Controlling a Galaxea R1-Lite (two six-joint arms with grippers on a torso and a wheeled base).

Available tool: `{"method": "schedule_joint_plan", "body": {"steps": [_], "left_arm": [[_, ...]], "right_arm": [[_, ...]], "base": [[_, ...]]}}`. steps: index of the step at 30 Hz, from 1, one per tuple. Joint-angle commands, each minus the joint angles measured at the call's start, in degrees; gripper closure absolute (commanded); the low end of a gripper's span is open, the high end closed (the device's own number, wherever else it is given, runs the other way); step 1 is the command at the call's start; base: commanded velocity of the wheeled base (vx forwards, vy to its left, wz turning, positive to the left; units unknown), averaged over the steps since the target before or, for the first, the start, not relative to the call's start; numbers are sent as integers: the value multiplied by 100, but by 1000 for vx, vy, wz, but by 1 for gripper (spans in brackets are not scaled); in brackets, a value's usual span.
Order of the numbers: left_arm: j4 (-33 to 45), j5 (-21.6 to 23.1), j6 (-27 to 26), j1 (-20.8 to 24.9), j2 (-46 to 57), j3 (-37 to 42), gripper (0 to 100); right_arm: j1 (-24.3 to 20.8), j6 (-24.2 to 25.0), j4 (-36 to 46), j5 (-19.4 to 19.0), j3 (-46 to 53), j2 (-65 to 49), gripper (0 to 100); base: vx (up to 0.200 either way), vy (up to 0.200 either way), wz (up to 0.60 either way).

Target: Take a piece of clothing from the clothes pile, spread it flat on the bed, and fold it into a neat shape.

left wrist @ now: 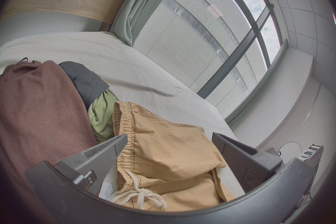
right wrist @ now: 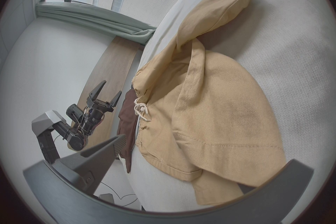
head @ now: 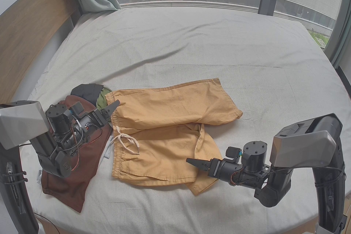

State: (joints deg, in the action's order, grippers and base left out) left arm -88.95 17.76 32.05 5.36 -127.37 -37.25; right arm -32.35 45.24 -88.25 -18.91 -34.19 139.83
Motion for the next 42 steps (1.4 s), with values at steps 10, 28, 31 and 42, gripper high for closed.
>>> {"method": "schedule_joint_plan", "body": {"steps": [10, 28, 31, 42], "left_arm": [[-8, -1, -6, 35, -16, 8, 0], [-8, -10, -14, 88, -87, 16, 0], [-8, -10, -14, 88, -78, 16, 0], [-8, -10, -14, 88, -87, -1, 0]], "right_arm": [[19, 407, -8, 194, -43, -105, 0], [238, 811, -26, 643, 62, -184, 100], [379, 846, -35, 731, 106, -351, 100], [1346, 837, -17, 801, 106, -650, 100]], "base": [[0, 0, 0], [0, 0, 0], [0, 0, 0], [0, 0, 0]]}}
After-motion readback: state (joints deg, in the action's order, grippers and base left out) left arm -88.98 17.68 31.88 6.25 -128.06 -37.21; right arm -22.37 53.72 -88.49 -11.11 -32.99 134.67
